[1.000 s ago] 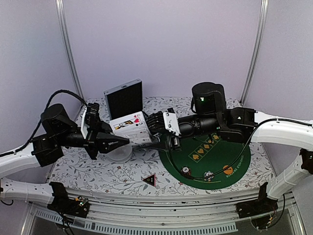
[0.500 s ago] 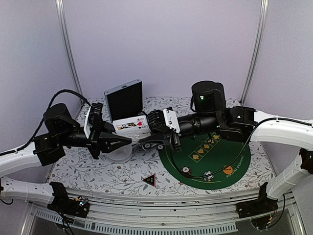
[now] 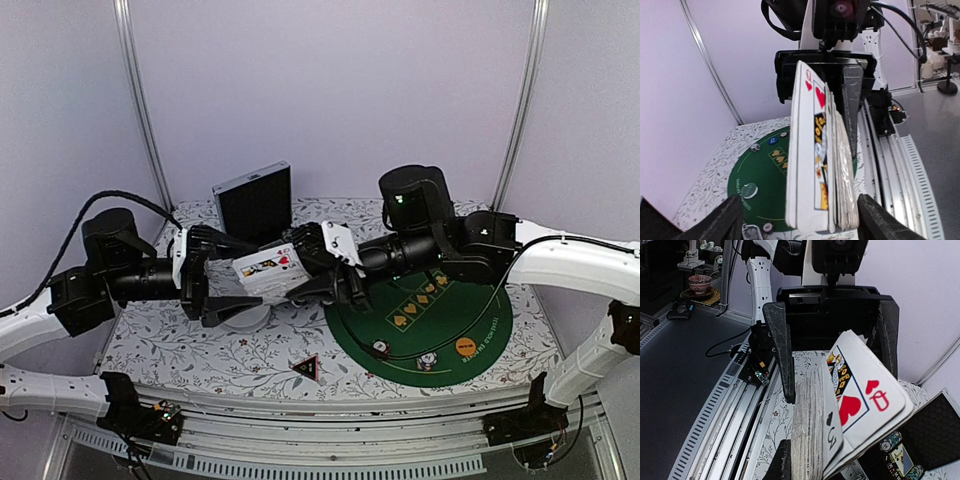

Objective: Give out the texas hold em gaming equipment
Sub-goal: Pass from the left arm to the right

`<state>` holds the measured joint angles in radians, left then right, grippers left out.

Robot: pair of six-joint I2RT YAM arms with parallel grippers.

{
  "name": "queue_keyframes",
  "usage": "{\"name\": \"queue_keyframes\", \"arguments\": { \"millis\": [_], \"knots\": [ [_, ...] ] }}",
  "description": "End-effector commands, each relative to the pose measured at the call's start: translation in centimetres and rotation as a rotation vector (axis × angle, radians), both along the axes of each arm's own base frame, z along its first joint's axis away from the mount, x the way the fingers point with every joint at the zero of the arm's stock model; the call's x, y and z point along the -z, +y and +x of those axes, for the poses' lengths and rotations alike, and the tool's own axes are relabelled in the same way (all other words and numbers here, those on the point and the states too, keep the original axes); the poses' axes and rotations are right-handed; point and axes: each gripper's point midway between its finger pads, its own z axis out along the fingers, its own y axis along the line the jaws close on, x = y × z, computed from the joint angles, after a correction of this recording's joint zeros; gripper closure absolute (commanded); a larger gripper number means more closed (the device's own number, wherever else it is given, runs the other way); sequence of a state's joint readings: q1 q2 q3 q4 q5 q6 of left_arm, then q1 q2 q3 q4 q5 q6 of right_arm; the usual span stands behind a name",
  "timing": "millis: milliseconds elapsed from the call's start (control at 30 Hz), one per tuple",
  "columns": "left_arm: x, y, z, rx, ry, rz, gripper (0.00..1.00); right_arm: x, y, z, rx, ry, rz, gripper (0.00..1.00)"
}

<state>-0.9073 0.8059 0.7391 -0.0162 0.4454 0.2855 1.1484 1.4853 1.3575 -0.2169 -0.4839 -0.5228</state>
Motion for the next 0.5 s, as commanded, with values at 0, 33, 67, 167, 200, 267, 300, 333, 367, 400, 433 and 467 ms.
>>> {"name": "queue_keyframes", "arguments": {
  "millis": [0, 33, 67, 167, 200, 267, 300, 333, 367, 400, 433, 467],
  "knots": [
    [0.8, 0.1, 1.3, -0.067, -0.155, 0.197, 0.19, 1.1, 0.0, -0.2, 0.006, 0.14, -0.091, 0.98],
    [0.8, -0.2, 1.1, -0.043, -0.14, 0.218, 0.17, 1.4, 0.1, -0.1, 0.011, 0.164, -0.111, 0.98],
    [1.2, -0.5, 0.7, -0.009, -0.116, 0.251, 0.16, 1.8, 0.2, -0.1, 0.017, 0.18, -0.132, 0.98],
    [2.4, -1.3, -0.5, 0.084, -0.021, 0.345, 0.16, 2.5, 0.4, 0.3, 0.038, 0.226, -0.179, 0.98],
    [3.0, -1.4, -0.8, 0.103, 0.006, 0.372, 0.16, 2.6, 0.5, 0.4, 0.047, 0.232, -0.187, 0.98],
    [3.4, -1.4, -1.1, 0.116, 0.016, 0.385, 0.15, 3.0, 0.5, 0.6, 0.059, 0.245, -0.197, 0.98],
    [3.4, -1.5, -1.1, 0.112, 0.008, 0.38, 0.15, 3.0, 0.6, 0.7, 0.059, 0.253, -0.197, 0.98],
    [3.6, -1.5, -0.9, 0.102, 0.003, 0.377, 0.15, 3.1, 0.6, 0.9, 0.061, 0.263, -0.196, 0.98],
    [3.6, -1.5, -0.7, 0.089, -0.003, 0.367, 0.15, 3.3, 0.7, 1.0, 0.064, 0.287, -0.196, 0.98],
    [3.5, -1.6, -0.5, 0.075, -0.007, 0.356, 0.15, 3.5, 0.8, 1.2, 0.064, 0.317, -0.197, 0.98],
    [3.7, -1.7, -0.3, 0.065, -0.005, 0.348, 0.16, 3.8, 0.9, 1.2, 0.058, 0.343, -0.202, 0.98],
    [3.8, -1.8, -0.1, 0.057, 0.0, 0.343, 0.18, 4.0, 1.1, 1.4, 0.059, 0.378, -0.207, 0.98]
  ]
}}
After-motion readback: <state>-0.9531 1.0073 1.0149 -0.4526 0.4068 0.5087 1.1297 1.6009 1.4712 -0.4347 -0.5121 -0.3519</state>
